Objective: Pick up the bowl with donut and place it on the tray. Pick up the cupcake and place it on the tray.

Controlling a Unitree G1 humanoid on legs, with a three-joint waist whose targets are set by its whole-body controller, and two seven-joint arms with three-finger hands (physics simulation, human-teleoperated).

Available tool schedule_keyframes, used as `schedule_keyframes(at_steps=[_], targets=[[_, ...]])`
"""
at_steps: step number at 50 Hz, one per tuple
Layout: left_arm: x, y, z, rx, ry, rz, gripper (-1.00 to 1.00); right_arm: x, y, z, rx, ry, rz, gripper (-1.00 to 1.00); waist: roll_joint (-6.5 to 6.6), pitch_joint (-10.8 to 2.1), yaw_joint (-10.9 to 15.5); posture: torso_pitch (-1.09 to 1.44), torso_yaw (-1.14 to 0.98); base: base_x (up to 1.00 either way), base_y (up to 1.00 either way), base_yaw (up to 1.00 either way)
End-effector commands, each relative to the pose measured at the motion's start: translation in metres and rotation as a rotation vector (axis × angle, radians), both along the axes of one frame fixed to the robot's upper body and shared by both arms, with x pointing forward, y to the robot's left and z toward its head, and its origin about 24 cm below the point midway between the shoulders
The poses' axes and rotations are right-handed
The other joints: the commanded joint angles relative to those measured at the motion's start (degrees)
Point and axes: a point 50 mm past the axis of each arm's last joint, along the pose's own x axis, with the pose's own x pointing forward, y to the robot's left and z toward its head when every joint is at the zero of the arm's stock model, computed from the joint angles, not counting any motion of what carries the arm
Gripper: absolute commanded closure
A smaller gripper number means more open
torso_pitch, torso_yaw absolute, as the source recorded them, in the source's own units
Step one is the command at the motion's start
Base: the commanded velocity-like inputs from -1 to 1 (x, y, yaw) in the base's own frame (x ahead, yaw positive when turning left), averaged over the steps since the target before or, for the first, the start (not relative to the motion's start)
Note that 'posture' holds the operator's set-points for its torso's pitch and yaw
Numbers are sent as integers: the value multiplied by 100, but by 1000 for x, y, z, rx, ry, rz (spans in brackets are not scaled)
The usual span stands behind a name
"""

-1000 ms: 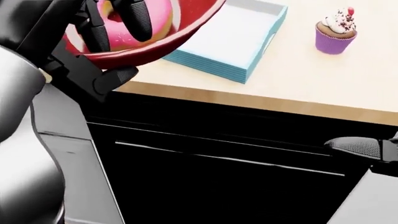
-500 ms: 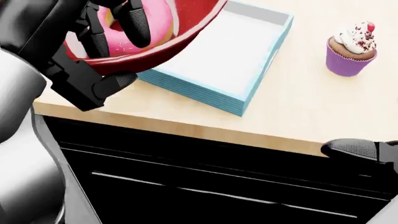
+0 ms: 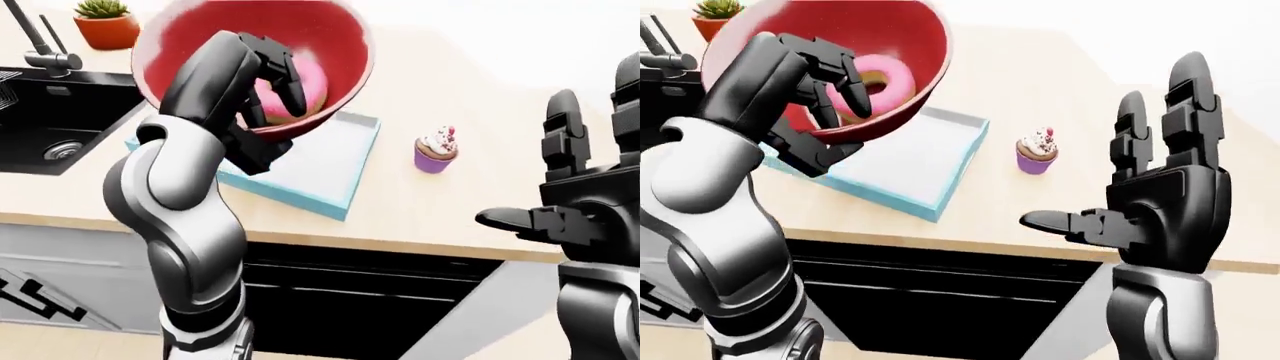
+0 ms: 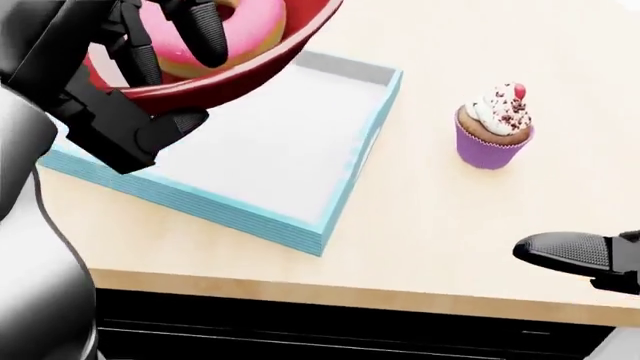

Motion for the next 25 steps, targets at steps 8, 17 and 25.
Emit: schedule_keyframes(at_steps=[8,17,25], targets=[[-8,-7,13,16,-91,-23,100,-5,-3,7,0,-56,-21,-100,-290,-148,53,0,0,27,0,0],[-10,-3,17,15,-98,-17,100,-5,-4,11,-3,-63,-21,-100,-77,-177,3,0,0,0,0,0],[-12,-4,20,4,-85,-44,100,-7,-5,11,-4,-66,-27,-100,-125,-180,8,0,0,0,0,0]])
